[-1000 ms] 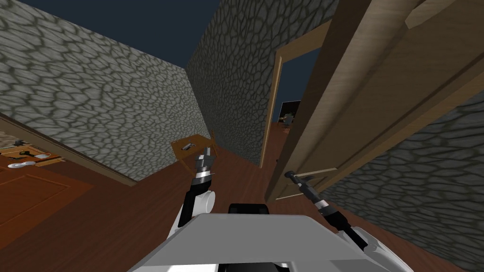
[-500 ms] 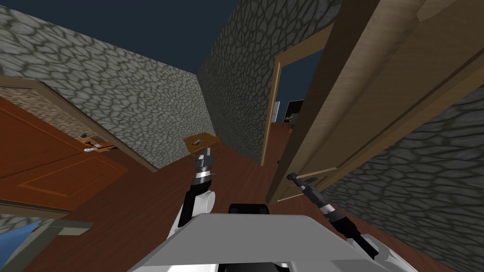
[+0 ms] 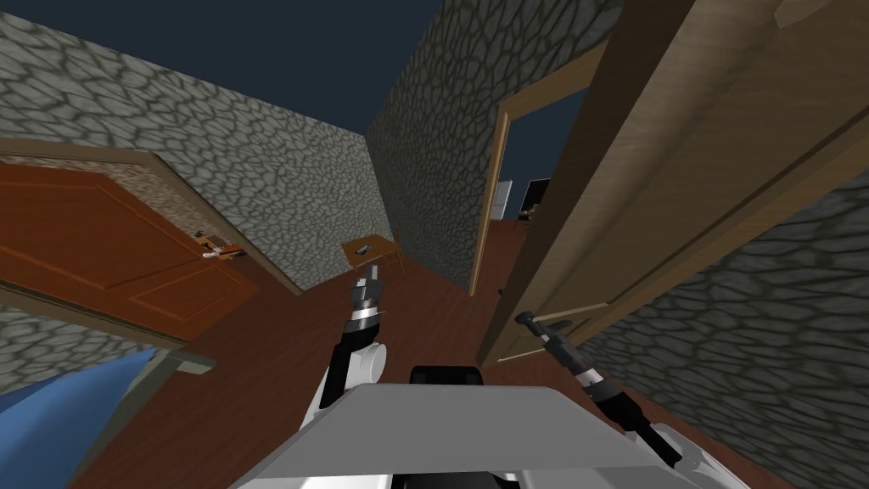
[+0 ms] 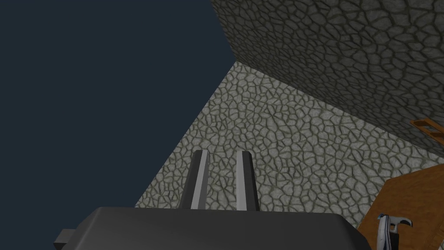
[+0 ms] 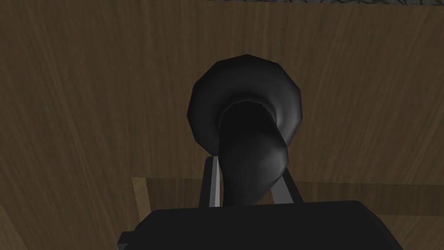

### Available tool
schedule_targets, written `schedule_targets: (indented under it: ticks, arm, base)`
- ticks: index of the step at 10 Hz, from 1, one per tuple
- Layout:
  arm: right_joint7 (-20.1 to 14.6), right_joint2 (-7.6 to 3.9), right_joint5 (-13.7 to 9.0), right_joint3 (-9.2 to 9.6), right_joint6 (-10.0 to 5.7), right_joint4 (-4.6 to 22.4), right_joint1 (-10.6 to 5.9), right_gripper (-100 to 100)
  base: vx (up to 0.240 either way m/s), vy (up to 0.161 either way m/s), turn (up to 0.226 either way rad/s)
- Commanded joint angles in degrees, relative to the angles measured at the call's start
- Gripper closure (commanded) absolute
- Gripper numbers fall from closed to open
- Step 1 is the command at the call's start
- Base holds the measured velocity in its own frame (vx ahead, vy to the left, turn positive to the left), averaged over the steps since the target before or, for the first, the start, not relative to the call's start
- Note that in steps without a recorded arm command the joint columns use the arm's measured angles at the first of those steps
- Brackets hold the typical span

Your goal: Pull the door open

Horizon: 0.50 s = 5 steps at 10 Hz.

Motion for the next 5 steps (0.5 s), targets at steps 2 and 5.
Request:
schedule_targets:
  ticks: [2, 5]
  arm:
    - [0.08, -0.40, -0.22, -0.06, -0.88, 0.53, 0.43, 100]
    - [0.06, -0.59, -0.36, 0.01, -1.81, 1.34, 0.50, 100]
  base:
    - [-0.216, -0.095, 0.190]
    - [-0.178, -0.092, 0.155]
